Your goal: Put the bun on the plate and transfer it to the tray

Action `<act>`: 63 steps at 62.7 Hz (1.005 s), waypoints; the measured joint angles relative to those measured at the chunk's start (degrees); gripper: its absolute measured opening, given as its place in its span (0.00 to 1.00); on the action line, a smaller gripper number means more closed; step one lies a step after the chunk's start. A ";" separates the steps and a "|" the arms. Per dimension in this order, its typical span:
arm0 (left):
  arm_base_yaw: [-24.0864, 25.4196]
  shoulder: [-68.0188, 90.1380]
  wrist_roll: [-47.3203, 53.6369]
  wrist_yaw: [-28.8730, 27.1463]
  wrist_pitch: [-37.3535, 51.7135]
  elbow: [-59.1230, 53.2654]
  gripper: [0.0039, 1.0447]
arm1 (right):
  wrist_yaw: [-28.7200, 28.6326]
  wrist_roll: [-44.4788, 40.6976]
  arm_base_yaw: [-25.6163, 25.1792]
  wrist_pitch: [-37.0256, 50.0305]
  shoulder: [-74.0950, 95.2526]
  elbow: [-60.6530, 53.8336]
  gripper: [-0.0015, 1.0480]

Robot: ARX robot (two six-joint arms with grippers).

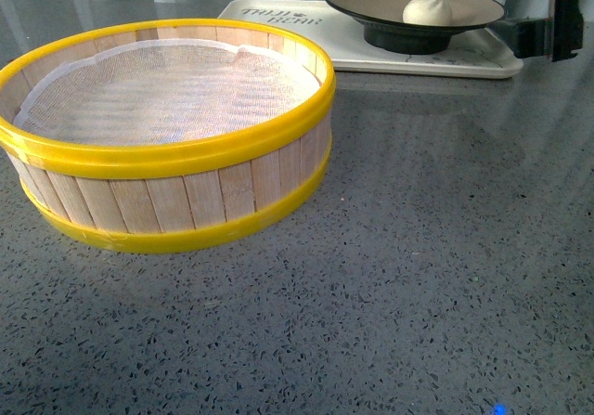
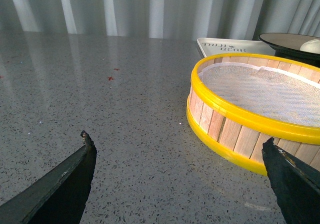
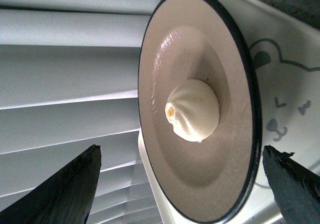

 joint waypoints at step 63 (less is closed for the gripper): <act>0.00 0.00 0.02 0.00 0.00 0.00 0.94 | 12.94 -72.91 -14.99 30.18 -59.52 -70.53 0.84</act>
